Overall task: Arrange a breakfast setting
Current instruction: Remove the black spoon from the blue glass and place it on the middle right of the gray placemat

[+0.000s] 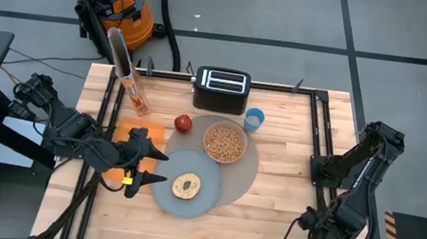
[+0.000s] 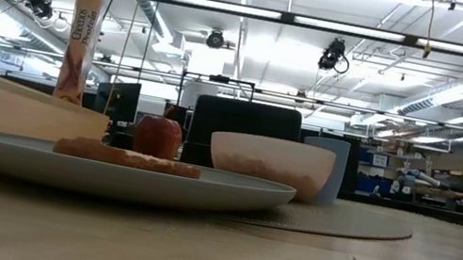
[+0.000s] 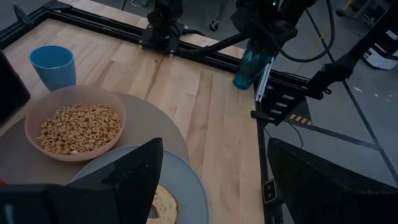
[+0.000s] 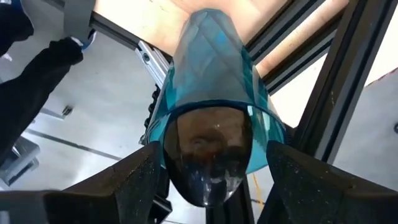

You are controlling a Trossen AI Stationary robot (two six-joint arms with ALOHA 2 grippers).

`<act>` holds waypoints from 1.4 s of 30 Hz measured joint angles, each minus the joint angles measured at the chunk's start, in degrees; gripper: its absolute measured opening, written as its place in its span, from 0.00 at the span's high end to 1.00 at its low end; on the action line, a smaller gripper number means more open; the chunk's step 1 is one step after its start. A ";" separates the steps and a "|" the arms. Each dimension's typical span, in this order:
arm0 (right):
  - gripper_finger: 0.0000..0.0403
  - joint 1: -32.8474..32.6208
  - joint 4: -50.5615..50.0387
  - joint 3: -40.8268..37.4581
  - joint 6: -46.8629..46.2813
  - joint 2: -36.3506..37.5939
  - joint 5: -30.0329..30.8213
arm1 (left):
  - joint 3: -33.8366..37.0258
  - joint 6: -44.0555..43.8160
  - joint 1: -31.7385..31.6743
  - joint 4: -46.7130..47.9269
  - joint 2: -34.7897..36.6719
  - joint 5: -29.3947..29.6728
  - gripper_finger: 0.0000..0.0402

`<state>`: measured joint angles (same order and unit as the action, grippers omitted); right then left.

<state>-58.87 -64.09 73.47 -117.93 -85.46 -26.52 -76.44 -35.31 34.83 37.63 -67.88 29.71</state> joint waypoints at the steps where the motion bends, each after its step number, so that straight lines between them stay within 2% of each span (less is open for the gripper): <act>1: 0.26 0.00 -0.23 0.00 0.65 0.12 0.30 | 0.00 0.00 0.00 0.01 0.00 0.00 0.26; 8: 0.26 2.17 -2.66 0.00 8.29 0.14 1.34 | 0.00 0.02 -0.13 0.02 0.00 0.21 0.26; 14: 0.27 4.23 -3.97 0.00 12.19 0.14 -2.65 | 0.00 0.00 -1.05 -0.23 0.00 0.31 0.26; 19: 0.28 4.35 -2.45 -0.01 12.00 0.14 -7.70 | 0.00 0.00 -1.03 -0.29 0.00 0.35 0.26; 28: 0.28 5.20 2.16 -3.34 10.73 -0.10 -8.23 | 0.00 0.02 -1.03 -0.36 0.00 0.44 0.26; 34: 0.30 6.55 2.36 -4.80 11.73 -0.10 -12.10 | 0.00 0.04 -1.03 -0.38 0.02 0.44 0.26; 42: 0.35 8.97 2.33 -5.25 14.81 -0.12 -14.42 | 0.00 0.09 -0.83 -0.38 0.02 0.42 0.26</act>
<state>-49.90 -61.76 68.23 -103.12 -85.58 -40.94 -76.44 -35.22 34.00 37.26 -67.85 30.13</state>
